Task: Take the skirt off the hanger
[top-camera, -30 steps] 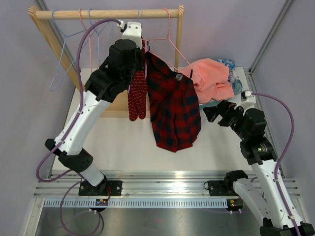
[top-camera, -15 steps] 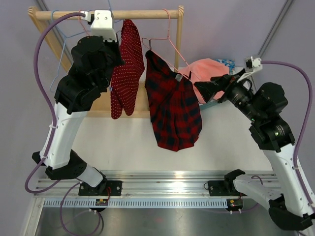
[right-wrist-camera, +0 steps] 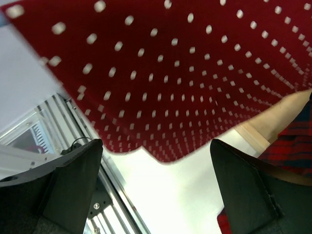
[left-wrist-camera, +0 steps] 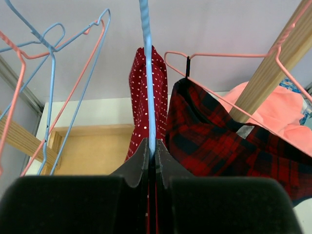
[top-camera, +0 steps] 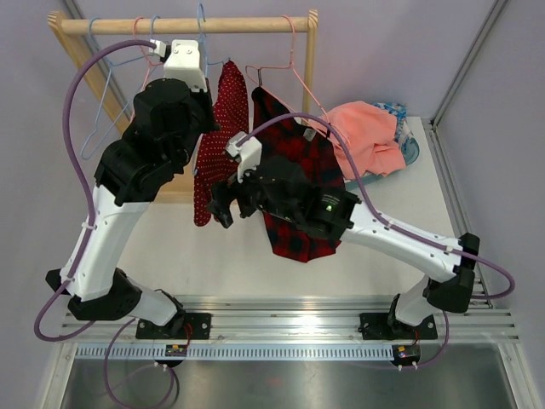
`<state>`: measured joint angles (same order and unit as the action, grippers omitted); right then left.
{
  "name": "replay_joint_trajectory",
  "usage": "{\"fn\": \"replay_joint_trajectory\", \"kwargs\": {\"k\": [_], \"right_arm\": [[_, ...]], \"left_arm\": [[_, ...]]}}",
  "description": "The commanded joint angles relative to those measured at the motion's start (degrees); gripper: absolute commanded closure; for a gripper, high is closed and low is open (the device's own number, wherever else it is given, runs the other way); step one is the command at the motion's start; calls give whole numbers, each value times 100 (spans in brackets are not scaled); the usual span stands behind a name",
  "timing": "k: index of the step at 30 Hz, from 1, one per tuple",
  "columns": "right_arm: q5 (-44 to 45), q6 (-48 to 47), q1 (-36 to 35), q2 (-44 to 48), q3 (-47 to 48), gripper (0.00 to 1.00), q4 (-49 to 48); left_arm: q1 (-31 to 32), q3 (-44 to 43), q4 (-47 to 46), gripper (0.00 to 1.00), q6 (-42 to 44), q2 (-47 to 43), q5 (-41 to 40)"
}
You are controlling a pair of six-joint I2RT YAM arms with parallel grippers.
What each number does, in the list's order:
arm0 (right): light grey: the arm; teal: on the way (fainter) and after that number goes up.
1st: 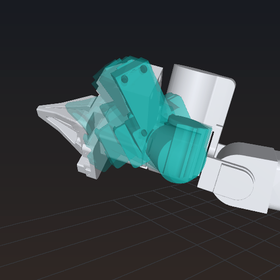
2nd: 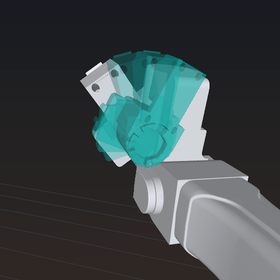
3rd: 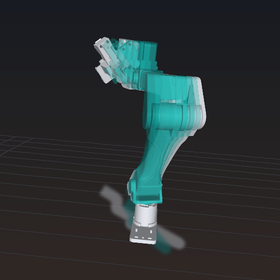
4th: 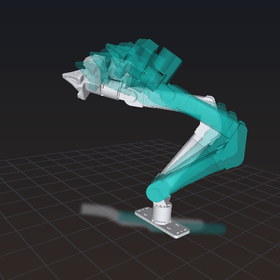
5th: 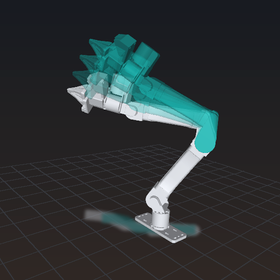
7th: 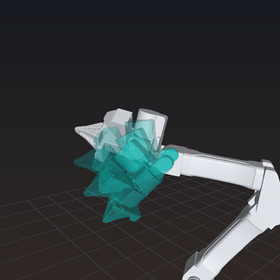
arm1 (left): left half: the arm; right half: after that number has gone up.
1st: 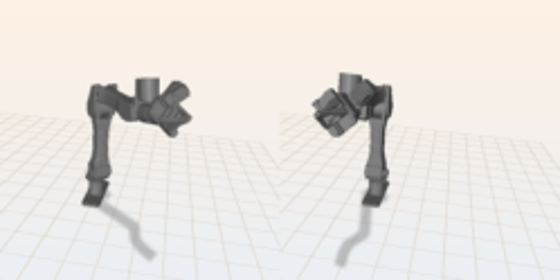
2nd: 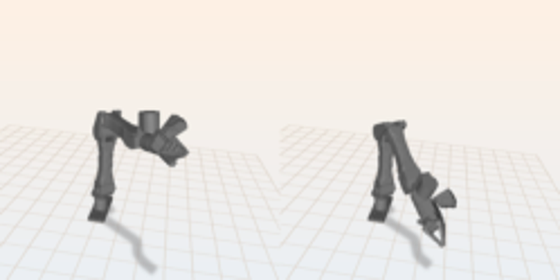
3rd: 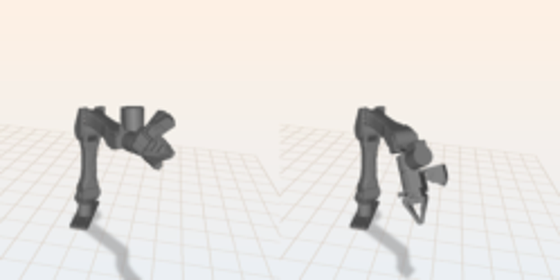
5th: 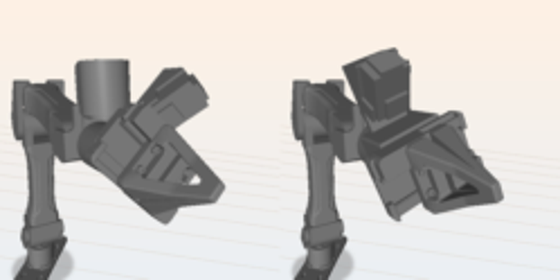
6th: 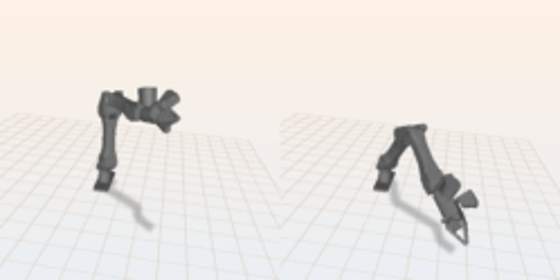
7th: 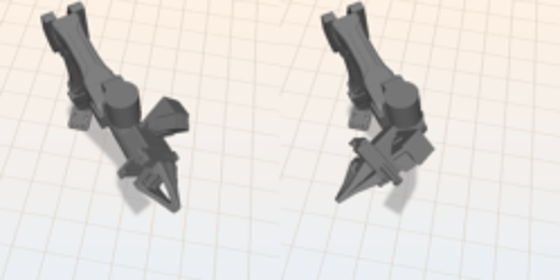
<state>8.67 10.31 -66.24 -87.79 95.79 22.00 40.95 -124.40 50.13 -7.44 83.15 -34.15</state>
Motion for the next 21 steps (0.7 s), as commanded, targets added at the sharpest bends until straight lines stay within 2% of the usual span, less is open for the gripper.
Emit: {"fn": "replay_joint_trajectory", "kwargs": {"k": [1,6,12,17,21], "right_arm": [[408,-73,-135,-272,642,1,-460],[469,-81,-267,-704,933,1,-565],[706,-99,-276,-775,775,1,-670],[672,-20,-284,-696,407,9,-793],[601,129,-319,-599,134,5,-881]], "left_arm": [[36,37,-425,100,-117,-492,75],[36,407,-460,100,-170,-800,110],[36,671,-478,100,-117,-1099,67],[27,645,-478,100,5,-1179,-21],[36,610,-539,100,243,-1188,-250]]}}
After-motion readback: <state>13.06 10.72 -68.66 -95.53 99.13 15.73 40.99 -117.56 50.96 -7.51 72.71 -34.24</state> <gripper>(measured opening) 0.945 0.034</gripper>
